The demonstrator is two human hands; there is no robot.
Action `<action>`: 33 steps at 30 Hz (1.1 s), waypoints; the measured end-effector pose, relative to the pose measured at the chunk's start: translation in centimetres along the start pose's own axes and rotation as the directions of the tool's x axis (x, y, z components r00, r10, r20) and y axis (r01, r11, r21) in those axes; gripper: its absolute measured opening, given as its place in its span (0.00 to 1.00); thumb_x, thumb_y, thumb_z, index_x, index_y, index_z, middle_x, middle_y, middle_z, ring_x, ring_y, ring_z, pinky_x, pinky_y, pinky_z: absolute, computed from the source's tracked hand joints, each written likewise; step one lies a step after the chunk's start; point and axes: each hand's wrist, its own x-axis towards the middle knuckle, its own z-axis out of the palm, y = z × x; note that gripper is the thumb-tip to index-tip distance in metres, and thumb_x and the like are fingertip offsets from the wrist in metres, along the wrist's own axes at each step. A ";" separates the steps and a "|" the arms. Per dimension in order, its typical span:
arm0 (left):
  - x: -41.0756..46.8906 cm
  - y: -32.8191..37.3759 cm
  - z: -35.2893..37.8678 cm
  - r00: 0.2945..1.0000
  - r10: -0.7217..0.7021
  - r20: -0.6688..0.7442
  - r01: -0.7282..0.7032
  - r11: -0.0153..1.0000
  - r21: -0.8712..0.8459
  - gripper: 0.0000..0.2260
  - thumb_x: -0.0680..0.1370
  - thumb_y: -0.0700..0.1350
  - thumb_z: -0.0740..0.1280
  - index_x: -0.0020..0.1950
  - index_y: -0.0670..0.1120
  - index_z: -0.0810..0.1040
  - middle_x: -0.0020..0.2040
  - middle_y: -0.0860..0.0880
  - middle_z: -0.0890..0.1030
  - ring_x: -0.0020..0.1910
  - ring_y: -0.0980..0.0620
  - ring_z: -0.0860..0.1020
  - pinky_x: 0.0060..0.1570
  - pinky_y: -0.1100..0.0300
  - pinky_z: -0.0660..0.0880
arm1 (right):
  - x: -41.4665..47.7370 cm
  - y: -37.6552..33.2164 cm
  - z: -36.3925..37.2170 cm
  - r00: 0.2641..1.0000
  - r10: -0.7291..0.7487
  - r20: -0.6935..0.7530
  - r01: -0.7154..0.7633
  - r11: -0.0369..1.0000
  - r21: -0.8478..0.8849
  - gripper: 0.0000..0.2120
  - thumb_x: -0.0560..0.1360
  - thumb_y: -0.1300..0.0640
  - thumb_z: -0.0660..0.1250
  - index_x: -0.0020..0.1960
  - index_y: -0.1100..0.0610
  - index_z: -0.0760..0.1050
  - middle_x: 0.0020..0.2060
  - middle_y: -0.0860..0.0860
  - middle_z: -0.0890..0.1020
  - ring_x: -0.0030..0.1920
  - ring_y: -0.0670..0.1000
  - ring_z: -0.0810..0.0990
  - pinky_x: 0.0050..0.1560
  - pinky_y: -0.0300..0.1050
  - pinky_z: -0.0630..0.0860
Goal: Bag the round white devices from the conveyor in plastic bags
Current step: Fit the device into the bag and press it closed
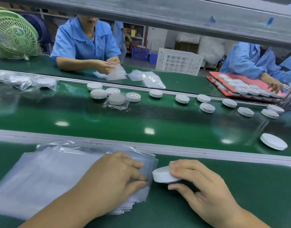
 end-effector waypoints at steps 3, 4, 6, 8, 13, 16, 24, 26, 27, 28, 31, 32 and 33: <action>-0.1 -0.3 0.5 0.998 -0.031 -0.056 0.030 0.999 -0.015 0.12 0.76 0.65 0.62 0.54 0.69 0.82 0.58 0.73 0.77 0.61 0.68 0.70 0.64 0.61 0.70 | -0.2 0.2 -0.1 1.000 0.023 -0.011 -0.023 1.000 0.002 0.11 0.78 0.57 0.73 0.59 0.52 0.80 0.56 0.46 0.79 0.61 0.49 0.83 0.56 0.42 0.80; -0.1 -0.3 0.6 0.994 -0.052 -0.091 0.048 0.998 -0.044 0.12 0.74 0.63 0.63 0.51 0.66 0.84 0.55 0.73 0.79 0.59 0.68 0.72 0.62 0.61 0.72 | -0.2 0.3 -0.1 0.999 0.032 -0.012 -0.032 0.999 0.004 0.11 0.77 0.59 0.73 0.59 0.51 0.80 0.55 0.46 0.78 0.62 0.49 0.83 0.56 0.42 0.80; 0.0 -0.4 0.7 0.977 -0.123 -0.174 0.100 0.986 -0.136 0.12 0.72 0.61 0.63 0.45 0.61 0.86 0.50 0.73 0.80 0.55 0.69 0.75 0.59 0.63 0.74 | -0.3 0.5 -0.1 0.999 0.035 -0.008 -0.034 0.999 0.010 0.10 0.77 0.60 0.72 0.57 0.50 0.81 0.54 0.45 0.79 0.63 0.50 0.82 0.58 0.42 0.79; 0.0 -0.3 0.6 0.948 -0.201 -0.248 0.142 0.962 -0.235 0.12 0.71 0.61 0.63 0.43 0.62 0.85 0.48 0.75 0.80 0.54 0.72 0.75 0.56 0.67 0.74 | -0.4 0.5 0.0 1.000 0.024 0.004 -0.024 0.999 0.030 0.09 0.78 0.61 0.71 0.56 0.51 0.82 0.54 0.45 0.79 0.64 0.51 0.82 0.60 0.43 0.79; 0.0 0.7 0.4 0.947 -0.206 -0.246 0.062 0.869 -0.490 0.09 0.72 0.63 0.67 0.47 0.64 0.85 0.49 0.73 0.81 0.53 0.70 0.79 0.54 0.67 0.76 | 0.0 0.1 0.2 0.999 -0.014 -0.037 0.018 0.993 0.115 0.03 0.77 0.61 0.75 0.50 0.60 0.86 0.52 0.49 0.86 0.60 0.54 0.85 0.59 0.49 0.82; -0.2 1.9 0.3 0.999 -0.030 -0.036 -0.001 0.743 -0.670 0.19 0.68 0.63 0.76 0.58 0.70 0.80 0.56 0.70 0.80 0.59 0.69 0.77 0.60 0.70 0.72 | 0.5 -1.3 0.4 0.972 0.177 -0.152 -0.141 0.965 0.221 0.07 0.70 0.53 0.82 0.45 0.53 0.87 0.50 0.45 0.88 0.52 0.51 0.88 0.53 0.45 0.83; 0.2 4.0 1.3 0.792 -0.306 -0.528 -0.202 0.685 -0.700 0.08 0.70 0.52 0.78 0.47 0.60 0.84 0.48 0.58 0.86 0.48 0.59 0.84 0.48 0.69 0.78 | 2.6 -3.2 1.3 0.822 0.550 0.146 -0.533 0.654 0.536 0.20 0.62 0.35 0.82 0.51 0.42 0.88 0.62 0.45 0.84 0.67 0.47 0.80 0.63 0.45 0.78; 0.4 3.8 1.1 0.783 -0.399 -0.477 -0.177 0.592 -0.786 0.07 0.70 0.53 0.79 0.46 0.59 0.84 0.45 0.57 0.86 0.46 0.59 0.85 0.47 0.66 0.80 | 3.0 -3.3 1.6 0.738 0.615 0.279 -0.654 0.549 0.520 0.25 0.55 0.29 0.82 0.47 0.40 0.88 0.51 0.47 0.88 0.51 0.44 0.85 0.55 0.45 0.82; 0.4 3.6 1.0 0.793 -0.403 -0.457 -0.152 0.596 -0.788 0.09 0.71 0.57 0.78 0.48 0.60 0.84 0.47 0.59 0.86 0.48 0.60 0.84 0.48 0.65 0.80 | 3.5 -3.3 1.7 0.724 0.627 0.289 -0.677 0.562 0.475 0.24 0.55 0.27 0.80 0.45 0.39 0.88 0.44 0.47 0.89 0.44 0.43 0.85 0.50 0.43 0.82; 0.4 3.3 0.9 0.798 -0.394 -0.456 -0.125 0.632 -0.765 0.11 0.72 0.60 0.74 0.53 0.62 0.82 0.51 0.61 0.84 0.52 0.61 0.83 0.51 0.66 0.78 | 4.2 -3.0 1.7 0.731 0.628 0.267 -0.675 0.609 0.417 0.21 0.57 0.27 0.79 0.43 0.38 0.87 0.41 0.45 0.88 0.41 0.42 0.85 0.47 0.39 0.81; 0.4 1.7 0.8 0.795 -0.258 -0.549 -0.045 0.877 -0.478 0.16 0.75 0.61 0.66 0.62 0.64 0.73 0.59 0.65 0.76 0.61 0.61 0.75 0.54 0.68 0.72 | 7.7 -0.3 1.4 0.768 0.630 0.118 -0.634 0.721 0.280 0.05 0.65 0.39 0.78 0.40 0.36 0.86 0.38 0.39 0.86 0.40 0.40 0.83 0.42 0.32 0.76; 0.5 1.2 0.9 0.819 -0.159 -0.552 -0.029 0.948 -0.317 0.15 0.75 0.59 0.65 0.61 0.63 0.72 0.58 0.65 0.74 0.61 0.60 0.74 0.53 0.65 0.73 | 9.1 1.3 1.4 0.764 0.641 0.066 -0.634 0.729 0.260 0.03 0.68 0.45 0.79 0.40 0.37 0.86 0.38 0.38 0.86 0.39 0.39 0.82 0.41 0.32 0.76; 0.5 0.7 1.0 0.851 -0.059 -0.521 -0.030 0.987 -0.160 0.14 0.75 0.58 0.65 0.60 0.61 0.73 0.56 0.63 0.75 0.58 0.59 0.74 0.52 0.62 0.73 | 10.6 3.1 1.6 0.754 0.657 0.010 -0.642 0.733 0.226 0.05 0.70 0.50 0.80 0.39 0.40 0.86 0.38 0.38 0.86 0.38 0.39 0.81 0.40 0.31 0.75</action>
